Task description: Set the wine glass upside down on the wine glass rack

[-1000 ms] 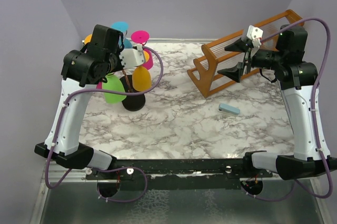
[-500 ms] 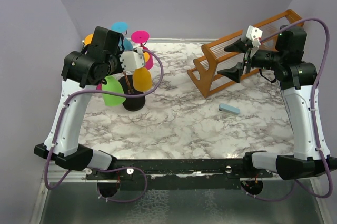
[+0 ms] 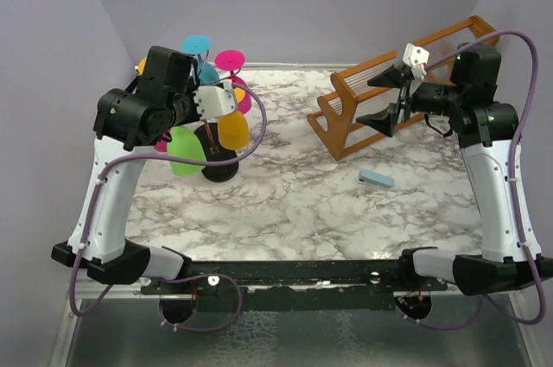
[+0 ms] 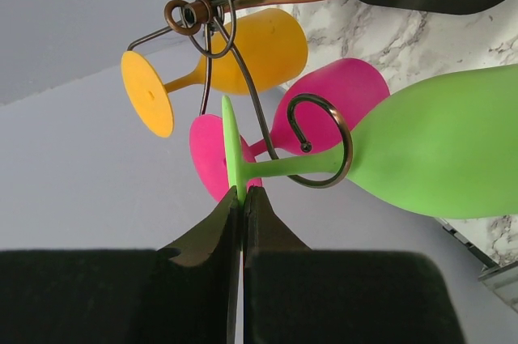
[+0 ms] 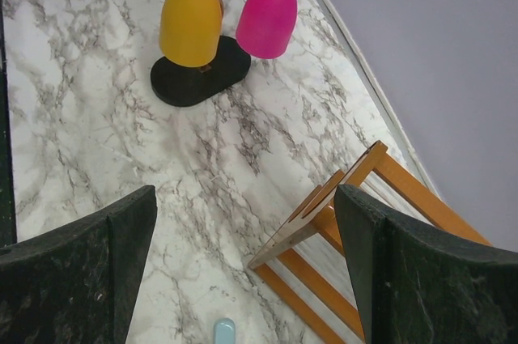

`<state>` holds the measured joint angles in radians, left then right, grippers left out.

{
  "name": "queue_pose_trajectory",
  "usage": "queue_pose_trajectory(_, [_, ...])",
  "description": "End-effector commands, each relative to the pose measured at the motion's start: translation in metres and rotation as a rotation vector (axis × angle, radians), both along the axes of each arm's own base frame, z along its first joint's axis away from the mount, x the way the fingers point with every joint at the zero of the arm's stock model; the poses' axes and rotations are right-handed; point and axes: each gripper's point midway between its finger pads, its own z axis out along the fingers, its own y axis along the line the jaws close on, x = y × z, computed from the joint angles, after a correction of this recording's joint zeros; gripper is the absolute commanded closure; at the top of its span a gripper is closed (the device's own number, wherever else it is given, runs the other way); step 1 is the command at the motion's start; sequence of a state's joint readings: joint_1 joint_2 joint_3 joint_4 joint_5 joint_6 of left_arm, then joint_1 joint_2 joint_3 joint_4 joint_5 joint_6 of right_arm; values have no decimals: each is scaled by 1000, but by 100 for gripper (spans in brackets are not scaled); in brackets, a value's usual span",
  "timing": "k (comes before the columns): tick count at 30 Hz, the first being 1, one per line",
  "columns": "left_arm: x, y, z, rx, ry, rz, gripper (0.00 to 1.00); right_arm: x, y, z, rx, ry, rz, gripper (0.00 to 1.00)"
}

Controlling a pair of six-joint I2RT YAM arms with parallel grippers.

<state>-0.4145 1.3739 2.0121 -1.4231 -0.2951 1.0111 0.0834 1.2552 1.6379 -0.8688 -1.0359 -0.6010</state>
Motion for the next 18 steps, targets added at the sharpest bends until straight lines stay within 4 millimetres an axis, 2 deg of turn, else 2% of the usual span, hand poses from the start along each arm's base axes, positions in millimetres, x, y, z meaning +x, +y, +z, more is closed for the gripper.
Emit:
queue_pose_trajectory(1, [-8, -6, 9, -38, -28, -52, 100, -4, -4, 5, -9, -29, -22, 10])
queue_pose_trajectory(11, [-12, -20, 10, -76, -20, -139, 100, -8, -4, 6, -9, -39, -24, 10])
queue_pose_trajectory(18, [-7, -30, 6, -86, -13, -191, 100, -11, -6, 6, -13, -43, -30, 10])
